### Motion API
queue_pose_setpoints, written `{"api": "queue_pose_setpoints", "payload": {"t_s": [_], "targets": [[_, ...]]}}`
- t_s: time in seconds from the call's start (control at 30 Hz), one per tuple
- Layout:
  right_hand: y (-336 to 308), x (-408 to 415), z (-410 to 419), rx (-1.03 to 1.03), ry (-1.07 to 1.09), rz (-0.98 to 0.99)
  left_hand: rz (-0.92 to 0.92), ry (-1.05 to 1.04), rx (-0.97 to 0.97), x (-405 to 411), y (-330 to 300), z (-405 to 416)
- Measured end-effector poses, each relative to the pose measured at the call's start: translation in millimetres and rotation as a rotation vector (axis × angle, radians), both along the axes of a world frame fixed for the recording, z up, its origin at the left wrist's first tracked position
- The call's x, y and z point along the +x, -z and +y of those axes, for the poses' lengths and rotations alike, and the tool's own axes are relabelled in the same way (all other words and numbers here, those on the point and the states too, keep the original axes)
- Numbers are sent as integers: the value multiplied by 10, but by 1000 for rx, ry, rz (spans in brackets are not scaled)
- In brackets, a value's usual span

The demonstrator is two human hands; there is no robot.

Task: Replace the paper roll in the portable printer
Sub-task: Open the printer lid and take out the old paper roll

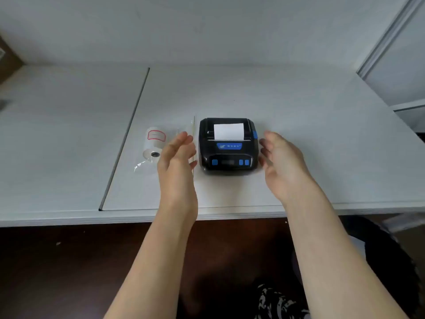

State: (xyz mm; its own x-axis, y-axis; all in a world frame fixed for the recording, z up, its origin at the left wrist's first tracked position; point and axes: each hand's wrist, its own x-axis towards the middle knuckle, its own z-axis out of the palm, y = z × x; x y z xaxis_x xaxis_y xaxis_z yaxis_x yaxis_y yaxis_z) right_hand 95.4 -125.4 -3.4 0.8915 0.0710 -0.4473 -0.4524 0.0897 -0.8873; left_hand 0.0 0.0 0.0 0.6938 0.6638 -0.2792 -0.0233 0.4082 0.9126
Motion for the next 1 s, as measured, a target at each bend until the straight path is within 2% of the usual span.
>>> {"api": "queue_pose_setpoints", "payload": {"t_s": [0.1,0.27,0.57,0.73,0.87,1.0], "targets": [[46,-17,9,41,-126,-14,9,75,11,9,93,39],[111,-28,43,46,-149,7,57,190,-19,15,139,19],[186,-103,-51,40,-167,-32,121,129,180,-107,115,-1],[195,-117,-81,65,-179,-58,118,282,298,-138,181,19],[229,-88,-13,-13,-162,-114,182,354,533,-128,238,5],[193,-23,19,52,-164,-91,141,374,581,-131,275,-3]]}}
